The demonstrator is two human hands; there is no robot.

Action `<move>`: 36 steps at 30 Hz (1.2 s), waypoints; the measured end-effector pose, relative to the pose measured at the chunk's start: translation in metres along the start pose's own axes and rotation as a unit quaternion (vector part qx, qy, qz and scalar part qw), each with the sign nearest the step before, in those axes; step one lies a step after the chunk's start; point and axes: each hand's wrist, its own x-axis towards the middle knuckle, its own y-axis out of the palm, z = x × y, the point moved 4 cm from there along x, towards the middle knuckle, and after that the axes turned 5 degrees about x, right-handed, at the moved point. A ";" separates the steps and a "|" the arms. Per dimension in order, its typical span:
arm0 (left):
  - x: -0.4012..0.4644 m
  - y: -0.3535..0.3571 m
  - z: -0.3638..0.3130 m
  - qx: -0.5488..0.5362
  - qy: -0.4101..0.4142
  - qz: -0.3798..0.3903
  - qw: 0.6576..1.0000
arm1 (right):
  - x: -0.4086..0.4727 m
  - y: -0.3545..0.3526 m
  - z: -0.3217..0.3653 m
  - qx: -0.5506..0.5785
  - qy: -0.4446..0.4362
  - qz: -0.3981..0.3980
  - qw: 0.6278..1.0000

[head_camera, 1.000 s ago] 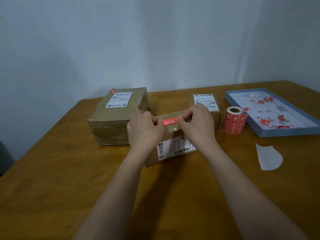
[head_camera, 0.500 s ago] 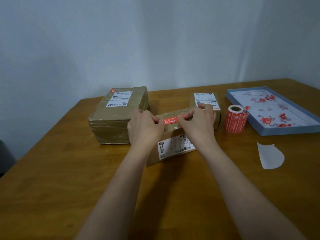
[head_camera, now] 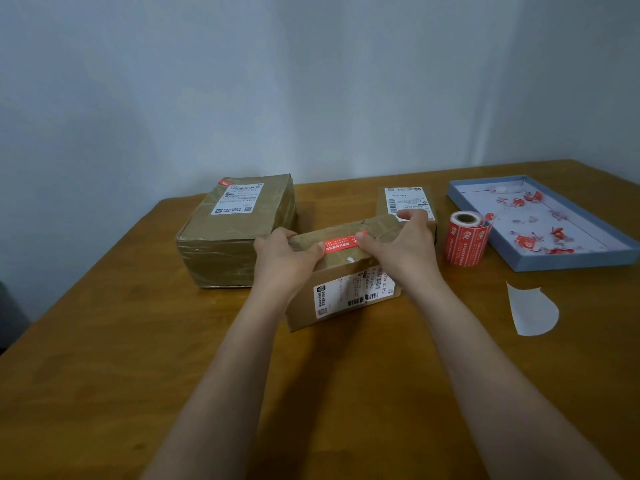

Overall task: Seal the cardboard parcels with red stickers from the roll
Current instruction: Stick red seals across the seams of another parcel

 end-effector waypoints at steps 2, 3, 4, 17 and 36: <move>0.000 0.000 0.000 -0.007 0.008 0.006 1.000 | 0.001 -0.002 -0.002 0.007 0.025 0.005 1.000; -0.001 0.000 0.001 -0.012 0.011 0.008 1.000 | 0.001 -0.003 -0.003 0.015 0.035 0.005 0.999; -0.001 0.000 0.001 -0.017 0.015 0.012 1.000 | 0.001 -0.004 -0.005 0.024 0.042 0.004 0.999; -0.010 -0.006 0.003 -0.055 0.057 0.063 0.995 | -0.015 -0.014 -0.010 -0.003 0.027 -0.015 1.000; -0.027 -0.005 0.012 0.083 0.145 -0.045 0.985 | -0.053 -0.006 0.016 -0.260 0.030 -0.017 0.965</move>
